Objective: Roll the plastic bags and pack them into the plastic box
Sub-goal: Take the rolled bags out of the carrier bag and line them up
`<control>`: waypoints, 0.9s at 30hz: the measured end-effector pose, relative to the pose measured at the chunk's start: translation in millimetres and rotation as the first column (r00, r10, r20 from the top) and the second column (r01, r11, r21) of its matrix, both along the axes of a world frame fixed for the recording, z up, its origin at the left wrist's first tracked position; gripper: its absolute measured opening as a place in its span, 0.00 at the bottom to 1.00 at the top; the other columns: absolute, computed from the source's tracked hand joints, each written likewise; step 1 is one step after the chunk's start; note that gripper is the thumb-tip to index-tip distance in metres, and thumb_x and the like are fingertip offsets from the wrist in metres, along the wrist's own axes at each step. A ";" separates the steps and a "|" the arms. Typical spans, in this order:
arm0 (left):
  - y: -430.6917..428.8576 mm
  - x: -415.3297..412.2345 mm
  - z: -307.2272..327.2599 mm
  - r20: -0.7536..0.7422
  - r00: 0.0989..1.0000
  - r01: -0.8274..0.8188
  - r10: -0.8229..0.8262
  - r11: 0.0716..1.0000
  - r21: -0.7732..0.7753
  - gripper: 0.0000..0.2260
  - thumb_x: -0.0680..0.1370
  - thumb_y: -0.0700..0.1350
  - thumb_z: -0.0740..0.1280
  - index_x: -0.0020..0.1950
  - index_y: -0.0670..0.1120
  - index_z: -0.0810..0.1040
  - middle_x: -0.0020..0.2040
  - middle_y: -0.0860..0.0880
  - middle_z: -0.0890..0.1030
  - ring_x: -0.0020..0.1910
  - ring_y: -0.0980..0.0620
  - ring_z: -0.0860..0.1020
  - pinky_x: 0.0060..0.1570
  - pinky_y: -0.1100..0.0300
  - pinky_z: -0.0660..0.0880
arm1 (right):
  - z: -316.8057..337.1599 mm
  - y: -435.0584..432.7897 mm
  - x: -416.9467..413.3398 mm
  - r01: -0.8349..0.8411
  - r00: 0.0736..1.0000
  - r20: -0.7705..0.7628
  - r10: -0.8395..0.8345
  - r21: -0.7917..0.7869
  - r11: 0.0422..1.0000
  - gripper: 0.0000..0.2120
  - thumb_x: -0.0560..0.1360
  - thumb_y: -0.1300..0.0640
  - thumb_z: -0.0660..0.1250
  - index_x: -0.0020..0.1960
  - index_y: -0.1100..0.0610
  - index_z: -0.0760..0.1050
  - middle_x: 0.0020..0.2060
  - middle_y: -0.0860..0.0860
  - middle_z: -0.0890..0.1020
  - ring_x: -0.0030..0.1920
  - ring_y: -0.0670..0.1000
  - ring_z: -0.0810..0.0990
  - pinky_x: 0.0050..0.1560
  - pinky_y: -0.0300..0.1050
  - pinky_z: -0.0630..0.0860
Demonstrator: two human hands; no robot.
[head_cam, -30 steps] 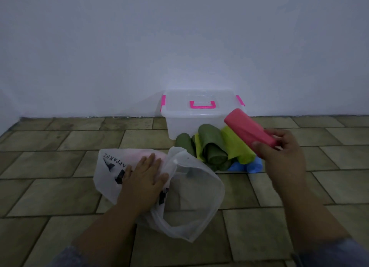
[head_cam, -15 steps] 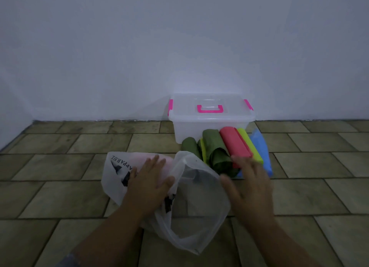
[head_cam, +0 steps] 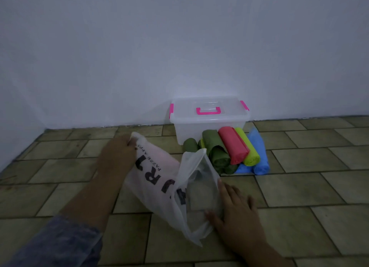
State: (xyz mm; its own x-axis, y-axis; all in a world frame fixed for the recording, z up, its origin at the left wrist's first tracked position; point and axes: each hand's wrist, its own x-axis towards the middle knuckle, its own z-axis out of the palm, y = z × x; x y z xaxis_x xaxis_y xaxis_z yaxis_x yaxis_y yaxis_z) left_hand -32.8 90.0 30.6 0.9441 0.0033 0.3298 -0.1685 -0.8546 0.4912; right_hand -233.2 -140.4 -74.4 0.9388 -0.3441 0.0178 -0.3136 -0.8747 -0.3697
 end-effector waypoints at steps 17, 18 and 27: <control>-14.7 -18.8 65.8 0.344 0.927 0.136 -0.149 0.989 0.063 0.12 0.80 0.46 0.59 0.55 0.42 0.79 0.45 0.40 0.75 0.45 0.40 0.75 0.42 0.53 0.67 | 1.7 -12.5 -6.5 0.006 0.988 0.153 -0.032 0.166 0.986 0.39 0.70 0.45 0.63 0.76 0.50 0.51 0.72 0.45 0.65 0.72 0.44 0.61 0.74 0.49 0.47; -10.2 -15.3 55.8 0.284 0.953 0.088 -0.100 0.995 0.056 0.13 0.80 0.47 0.58 0.57 0.43 0.79 0.48 0.39 0.75 0.47 0.39 0.75 0.43 0.52 0.68 | 2.3 -12.3 -6.9 0.008 0.988 0.151 -0.033 0.162 0.987 0.39 0.70 0.45 0.63 0.76 0.49 0.51 0.72 0.45 0.65 0.72 0.44 0.61 0.74 0.49 0.47; -17.7 -52.8 -14.2 -0.130 0.969 0.240 -0.209 0.916 0.323 0.39 0.72 0.71 0.42 0.77 0.53 0.37 0.76 0.52 0.32 0.76 0.48 0.36 0.70 0.38 0.39 | 3.5 -10.1 -6.7 -0.004 0.986 0.166 -0.021 0.150 0.989 0.35 0.70 0.45 0.64 0.75 0.46 0.57 0.71 0.43 0.66 0.72 0.44 0.61 0.74 0.49 0.49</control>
